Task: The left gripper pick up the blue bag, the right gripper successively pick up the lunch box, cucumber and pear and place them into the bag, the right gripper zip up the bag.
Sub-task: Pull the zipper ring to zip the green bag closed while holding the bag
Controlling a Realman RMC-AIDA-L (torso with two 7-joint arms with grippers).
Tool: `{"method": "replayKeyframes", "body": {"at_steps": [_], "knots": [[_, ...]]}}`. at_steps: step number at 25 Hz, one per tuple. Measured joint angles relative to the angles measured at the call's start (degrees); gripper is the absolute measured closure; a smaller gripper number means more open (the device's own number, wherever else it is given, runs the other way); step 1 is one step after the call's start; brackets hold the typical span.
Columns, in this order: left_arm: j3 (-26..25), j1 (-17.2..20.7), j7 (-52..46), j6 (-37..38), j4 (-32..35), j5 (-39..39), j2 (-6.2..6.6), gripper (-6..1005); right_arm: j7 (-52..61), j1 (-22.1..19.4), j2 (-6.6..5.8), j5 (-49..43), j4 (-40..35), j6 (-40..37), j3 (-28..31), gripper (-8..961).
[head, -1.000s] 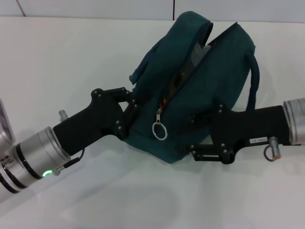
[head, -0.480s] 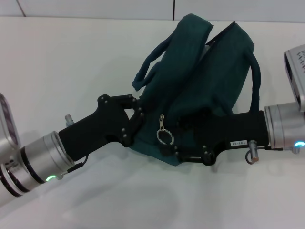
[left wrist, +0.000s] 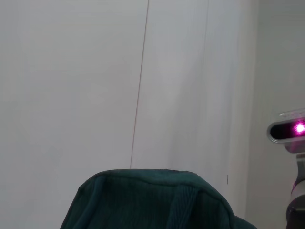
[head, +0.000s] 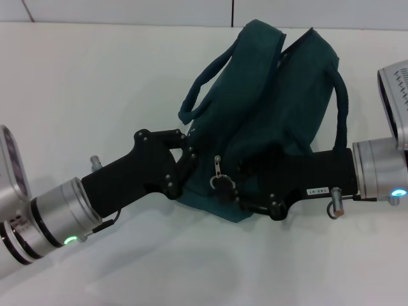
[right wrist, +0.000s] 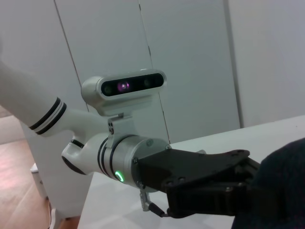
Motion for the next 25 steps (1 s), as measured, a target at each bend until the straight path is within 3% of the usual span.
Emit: {"method": "replayKeyframes", "body": {"at_steps": [3, 6, 17, 25], "knots": [[-0.04, 0.1, 0.0, -0.01, 0.01, -0.13, 0.0, 877, -1.16, -0.22, -0.07, -0.2, -0.46, -0.01, 0.1, 686], [-0.35, 0.4, 0.03, -0.09, 0.02, -0.21, 0.02, 872, -3.58, -0.8, -0.07, 0.03, -0.88, 0.22, 0.65, 865], [-0.44, 0.8, 0.08, -0.1, 0.0, -0.36, 0.09, 852, -10.78, -4.25, -0.19, 4.32, -4.44, 0.7, 2.05, 941], [-0.44, 0.83, 0.18, -0.13, -0.05, -0.39, 0.09, 838, -17.68, -5.36, 0.0, 9.91, -4.08, 1.23, 2.26, 942]]}}
